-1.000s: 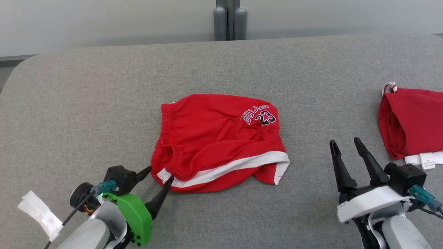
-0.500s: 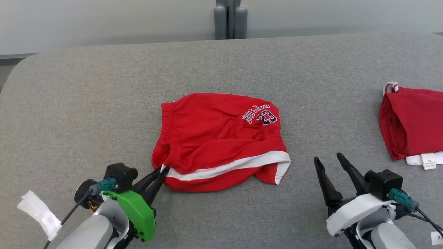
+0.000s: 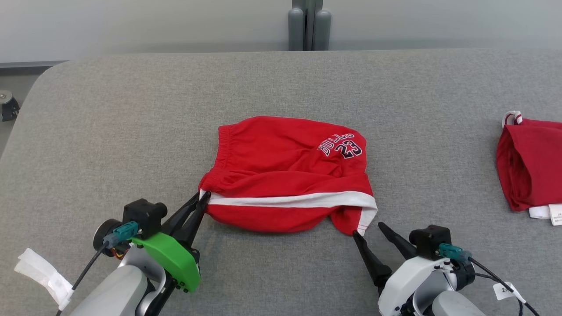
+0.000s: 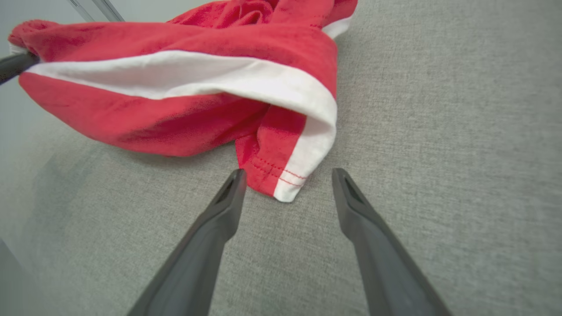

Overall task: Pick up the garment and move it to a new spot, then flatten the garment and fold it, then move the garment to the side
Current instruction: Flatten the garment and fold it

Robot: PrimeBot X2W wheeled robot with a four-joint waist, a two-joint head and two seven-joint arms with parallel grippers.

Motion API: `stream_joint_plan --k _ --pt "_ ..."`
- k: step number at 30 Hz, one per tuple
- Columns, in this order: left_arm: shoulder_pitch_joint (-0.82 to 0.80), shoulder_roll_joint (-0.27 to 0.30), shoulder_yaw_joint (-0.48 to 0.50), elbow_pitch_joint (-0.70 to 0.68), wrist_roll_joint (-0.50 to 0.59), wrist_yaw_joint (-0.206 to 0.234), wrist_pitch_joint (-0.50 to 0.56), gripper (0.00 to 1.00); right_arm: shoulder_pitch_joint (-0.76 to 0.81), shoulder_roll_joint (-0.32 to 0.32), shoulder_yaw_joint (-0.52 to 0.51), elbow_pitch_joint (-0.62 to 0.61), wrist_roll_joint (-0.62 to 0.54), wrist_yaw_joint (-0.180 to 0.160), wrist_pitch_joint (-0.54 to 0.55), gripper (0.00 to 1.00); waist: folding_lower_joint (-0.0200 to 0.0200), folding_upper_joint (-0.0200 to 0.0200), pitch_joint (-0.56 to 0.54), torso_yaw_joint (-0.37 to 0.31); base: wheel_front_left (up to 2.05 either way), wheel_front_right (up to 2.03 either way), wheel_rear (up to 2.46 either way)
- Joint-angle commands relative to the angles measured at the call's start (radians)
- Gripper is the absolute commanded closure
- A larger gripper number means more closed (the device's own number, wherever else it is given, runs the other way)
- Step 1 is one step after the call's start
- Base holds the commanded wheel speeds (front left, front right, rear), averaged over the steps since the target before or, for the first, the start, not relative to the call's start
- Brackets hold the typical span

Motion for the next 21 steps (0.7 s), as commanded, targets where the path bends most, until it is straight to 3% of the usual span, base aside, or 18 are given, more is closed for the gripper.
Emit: stream_joint_plan --k 1,20,21 --pt "-0.019 -0.002 -0.001 0.006 0.01 0.003 -0.007 1.0 -0.018 -0.002 0.011 0.014 0.008 0.0 0.003 0.0 0.0 0.0 0.0 0.006 0.0 0.0 0.0" --pt "-0.033 -0.009 -0.014 0.034 0.005 -0.003 -0.017 1.0 -0.099 0.01 0.063 0.159 0.057 0.0 -0.02 0.0 0.0 0.0 0.005 0.021 0.0 0.0 0.0" --pt "-0.034 -0.009 -0.014 0.035 0.004 -0.003 -0.017 1.0 -0.102 0.011 0.065 0.164 0.059 0.0 -0.021 0.29 0.0 0.0 0.005 0.021 0.0 0.0 0.0"
